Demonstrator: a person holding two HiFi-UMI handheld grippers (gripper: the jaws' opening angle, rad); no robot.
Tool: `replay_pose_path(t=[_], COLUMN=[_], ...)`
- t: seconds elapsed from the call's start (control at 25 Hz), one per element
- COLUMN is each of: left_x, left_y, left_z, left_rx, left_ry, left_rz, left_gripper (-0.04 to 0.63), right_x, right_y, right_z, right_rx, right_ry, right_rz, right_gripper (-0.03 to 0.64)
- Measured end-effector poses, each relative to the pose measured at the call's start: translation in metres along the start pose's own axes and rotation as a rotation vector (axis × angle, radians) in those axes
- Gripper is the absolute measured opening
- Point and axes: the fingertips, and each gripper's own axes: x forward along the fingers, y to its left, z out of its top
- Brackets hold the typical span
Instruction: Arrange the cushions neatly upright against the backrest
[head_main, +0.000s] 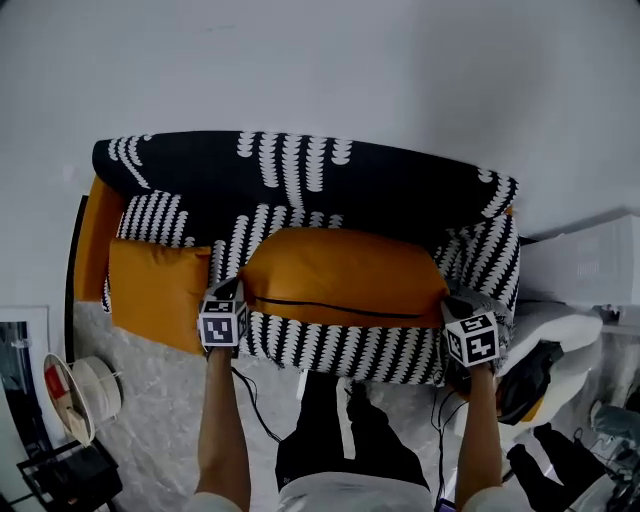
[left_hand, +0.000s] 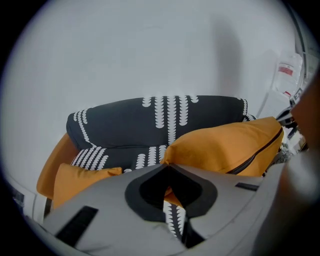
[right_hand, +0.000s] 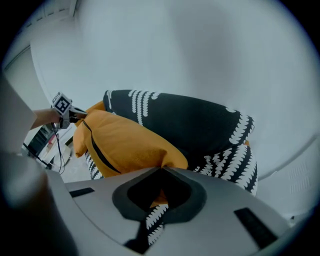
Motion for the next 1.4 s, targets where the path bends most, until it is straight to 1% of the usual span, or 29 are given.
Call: replay_pose_path(t=[0.28, 0.4, 0.56, 0.72, 1.04, 1.12, 1.24, 1.4], left_x=[0.033, 0.048, 0.072, 0.092, 0.125, 0.129, 0.129, 0.129], left_y=[0.013, 0.020, 0.029, 0.032, 0.047, 0.049, 0.053, 0.061], left_z=[0.049, 0.070, 0.099, 0.124, 0.161, 0.170, 0.186, 0.202], left_rx=[-0.010, 0.001, 0.016, 0.031, 0.011, 0.001, -0.014, -0.038], left_ry=[-0.034, -0.047, -0.053, -0.053, -0.065, -0.084, -0.116, -0.145], left_rz=[-0.044, -0.063, -0.067, -0.079, -0.085, -0.084, -0.070, -0.065], left_gripper=[0.029, 0.029, 0.029, 0.031, 0.032, 0.034, 0.057, 0.108], right_x=[0.016, 0.023, 0.036, 0.049, 0.071, 0.074, 0.073, 0.066], right_y=[-0.028, -0.041, -0.058, -0.078, -0.100, -0.107, -0.115, -0.121], right_z=[0.056, 0.082, 0.114, 0.140, 0.178, 0.183, 0.193, 0.213], right_rx=[0.049, 0.080, 0.127, 0.159, 0.214, 0.239, 0.269, 0.262], right_ry=[-0.047, -0.069, -0.088, -0.093, -0.099, -0.105, -0.128, -0.164], right_rz=[-0.091, -0.126, -0.170, -0.205, -0.252, -0.261, -0.280, -0.318], right_gripper=[0.014, 0.014, 0.014, 0.014, 0.014, 0.014, 0.014, 0.023])
